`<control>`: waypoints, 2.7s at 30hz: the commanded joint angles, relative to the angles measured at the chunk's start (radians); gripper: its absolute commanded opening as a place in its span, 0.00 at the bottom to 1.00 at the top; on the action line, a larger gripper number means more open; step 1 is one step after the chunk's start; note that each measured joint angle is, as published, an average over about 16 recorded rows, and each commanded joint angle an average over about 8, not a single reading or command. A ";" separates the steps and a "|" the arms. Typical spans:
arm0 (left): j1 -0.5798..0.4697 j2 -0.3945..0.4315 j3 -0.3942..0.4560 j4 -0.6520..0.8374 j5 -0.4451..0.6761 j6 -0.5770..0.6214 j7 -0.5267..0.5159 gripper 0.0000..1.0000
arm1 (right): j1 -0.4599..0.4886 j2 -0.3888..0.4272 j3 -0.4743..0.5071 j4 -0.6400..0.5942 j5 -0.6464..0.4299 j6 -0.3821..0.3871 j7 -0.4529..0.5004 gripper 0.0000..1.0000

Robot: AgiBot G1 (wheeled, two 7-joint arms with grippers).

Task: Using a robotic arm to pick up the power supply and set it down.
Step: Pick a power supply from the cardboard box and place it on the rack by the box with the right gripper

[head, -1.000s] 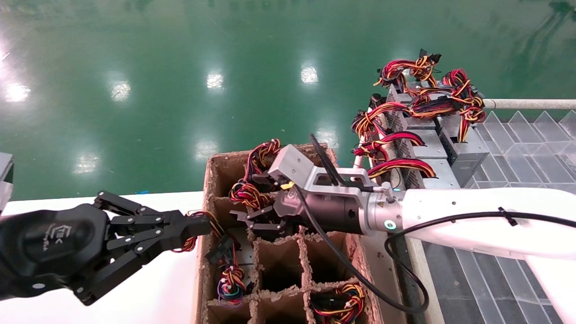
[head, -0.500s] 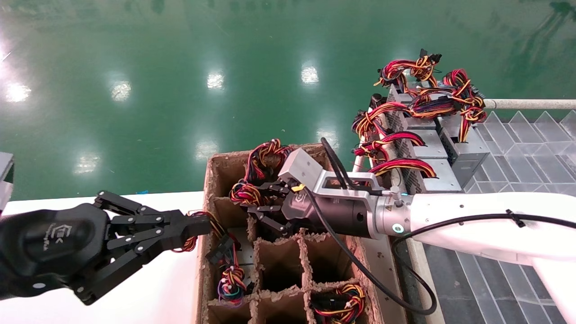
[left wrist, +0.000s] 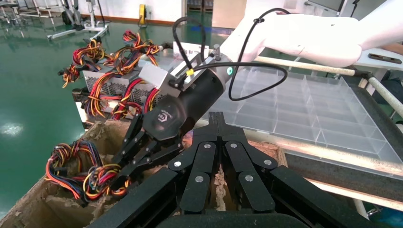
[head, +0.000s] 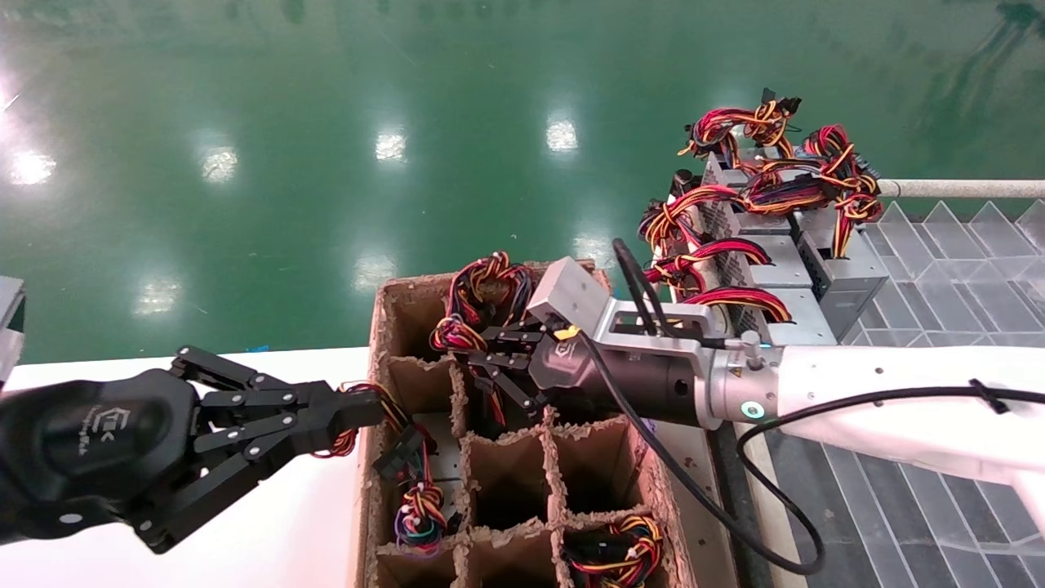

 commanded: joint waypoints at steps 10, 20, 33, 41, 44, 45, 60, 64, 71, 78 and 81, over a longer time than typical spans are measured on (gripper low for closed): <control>0.000 0.000 0.000 0.000 0.000 0.000 0.000 0.00 | -0.017 0.118 0.103 0.119 0.136 -0.026 0.002 0.00; 0.000 0.000 0.000 0.000 0.000 0.000 0.000 0.00 | 0.015 0.272 0.274 0.162 0.356 -0.084 0.006 0.00; 0.000 0.000 0.000 0.000 0.000 0.000 0.000 0.00 | -0.007 0.481 0.448 0.170 0.478 -0.057 0.023 0.00; 0.000 0.000 0.000 0.000 0.000 0.000 0.000 0.00 | -0.125 0.628 0.558 0.168 0.517 0.015 0.059 0.00; 0.000 0.000 0.000 0.000 0.000 0.000 0.000 0.00 | -0.189 0.673 0.595 0.165 0.521 0.049 0.071 0.00; 0.000 0.000 0.000 0.000 0.000 0.000 0.000 0.00 | -0.211 0.687 0.607 0.164 0.521 0.060 0.075 0.00; 0.000 0.000 0.000 0.000 0.000 0.000 0.000 0.00 | -0.547 0.764 0.784 0.152 0.492 0.152 0.075 0.00; 0.000 0.000 0.000 0.000 0.000 0.000 0.000 0.00 | -0.620 0.752 0.827 0.154 0.483 0.160 0.072 0.00; 0.000 0.000 0.000 0.000 0.000 0.000 0.000 0.00 | -0.706 0.730 0.913 0.167 0.490 0.164 0.080 0.00; 0.000 0.000 0.000 0.000 0.000 0.000 0.000 0.00 | -0.781 0.726 1.034 0.176 0.489 0.137 0.085 0.00; 0.000 0.000 0.000 0.000 0.000 0.000 0.000 0.00 | -0.814 0.724 1.089 0.179 0.481 0.121 0.093 0.00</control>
